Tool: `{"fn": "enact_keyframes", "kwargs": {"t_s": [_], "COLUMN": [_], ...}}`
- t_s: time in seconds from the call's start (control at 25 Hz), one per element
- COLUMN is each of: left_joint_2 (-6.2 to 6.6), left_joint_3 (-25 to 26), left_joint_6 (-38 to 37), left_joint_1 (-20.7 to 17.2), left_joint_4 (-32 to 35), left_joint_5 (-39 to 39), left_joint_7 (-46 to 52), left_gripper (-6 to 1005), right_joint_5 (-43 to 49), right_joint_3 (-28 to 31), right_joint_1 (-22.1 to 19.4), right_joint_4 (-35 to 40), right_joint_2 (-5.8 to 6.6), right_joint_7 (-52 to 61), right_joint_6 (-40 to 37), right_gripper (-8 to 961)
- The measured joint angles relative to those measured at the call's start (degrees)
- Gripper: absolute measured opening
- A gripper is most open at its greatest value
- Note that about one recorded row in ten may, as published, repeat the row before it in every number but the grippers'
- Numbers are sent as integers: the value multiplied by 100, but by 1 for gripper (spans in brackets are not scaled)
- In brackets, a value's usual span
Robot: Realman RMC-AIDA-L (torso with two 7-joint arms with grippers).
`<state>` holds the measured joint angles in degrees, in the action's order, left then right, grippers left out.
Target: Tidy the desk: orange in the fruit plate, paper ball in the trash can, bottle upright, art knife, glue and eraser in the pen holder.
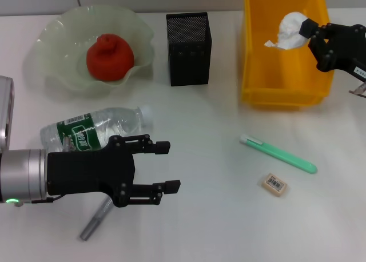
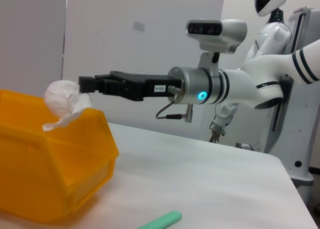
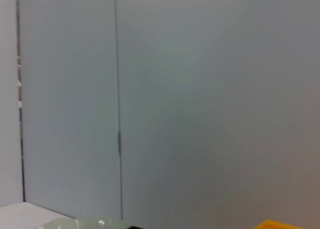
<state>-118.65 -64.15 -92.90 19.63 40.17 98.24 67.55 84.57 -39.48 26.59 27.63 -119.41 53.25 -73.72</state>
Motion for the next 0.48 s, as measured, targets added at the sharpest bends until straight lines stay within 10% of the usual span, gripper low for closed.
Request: {"fn": "enact_keyframes", "kwargs": {"t_s": [0.48], "left_joint_2": [-9], "left_joint_3": [0], "left_joint_6": [-7], "left_joint_1": [21], "left_joint_4": [0], "left_joint_5": [-53], "left_joint_7": [-74], "left_gripper": [756], "right_joint_5": [-233], "right_joint_3": [31], "right_joint_1": [2], "right_joint_4": [-279], "right_joint_2": [-15], "right_joint_7": [-170], "right_joint_6": [372], "right_gripper": [232]}}
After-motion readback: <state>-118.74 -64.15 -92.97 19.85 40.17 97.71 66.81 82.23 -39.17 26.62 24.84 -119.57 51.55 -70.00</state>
